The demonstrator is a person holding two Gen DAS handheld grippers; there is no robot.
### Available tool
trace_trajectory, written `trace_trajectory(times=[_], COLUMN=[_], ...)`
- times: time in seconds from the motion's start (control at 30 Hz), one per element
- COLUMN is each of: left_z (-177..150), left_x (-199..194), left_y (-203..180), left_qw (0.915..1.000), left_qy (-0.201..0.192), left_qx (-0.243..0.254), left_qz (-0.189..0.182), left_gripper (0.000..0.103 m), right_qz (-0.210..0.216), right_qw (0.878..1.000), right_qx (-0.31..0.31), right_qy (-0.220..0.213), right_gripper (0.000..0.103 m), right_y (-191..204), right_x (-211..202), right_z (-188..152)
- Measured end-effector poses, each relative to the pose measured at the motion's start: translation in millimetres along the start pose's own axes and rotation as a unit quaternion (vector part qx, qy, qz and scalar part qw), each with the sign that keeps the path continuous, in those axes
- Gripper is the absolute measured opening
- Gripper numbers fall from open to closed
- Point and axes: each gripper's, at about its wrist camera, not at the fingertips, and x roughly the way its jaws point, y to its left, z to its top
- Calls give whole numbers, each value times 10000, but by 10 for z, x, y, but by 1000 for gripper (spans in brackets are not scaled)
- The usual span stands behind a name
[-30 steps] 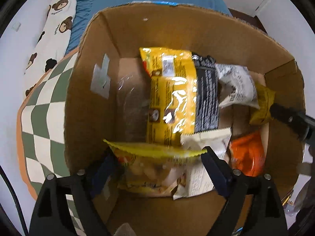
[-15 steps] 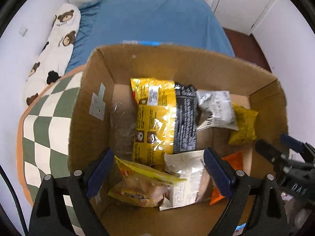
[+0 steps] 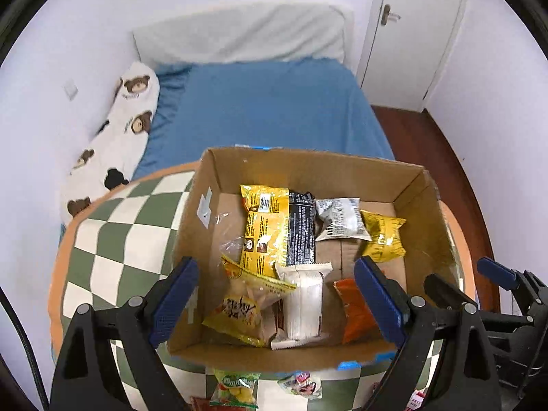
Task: Organize snacks
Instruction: 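Lift both tools out of the box and move back over the snacks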
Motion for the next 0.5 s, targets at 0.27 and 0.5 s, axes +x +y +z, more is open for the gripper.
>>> trace_trajectory(times=[0.27, 0.5], left_z=[-309, -557], left_x=[-524, -764], left_y=[20, 68], left_qw=[9990, 9986], left_qy=[-432, -524], left_qx=[60, -27], left_qz=[9, -79], left_gripper=[93, 93], right_qz=[67, 230], right_qw=[9991, 9983], right_qx=[77, 266], right_qy=[-414, -455], right_gripper=[95, 95], right_y=[22, 26], right_x=[-507, -759], right_z=[-292, -598])
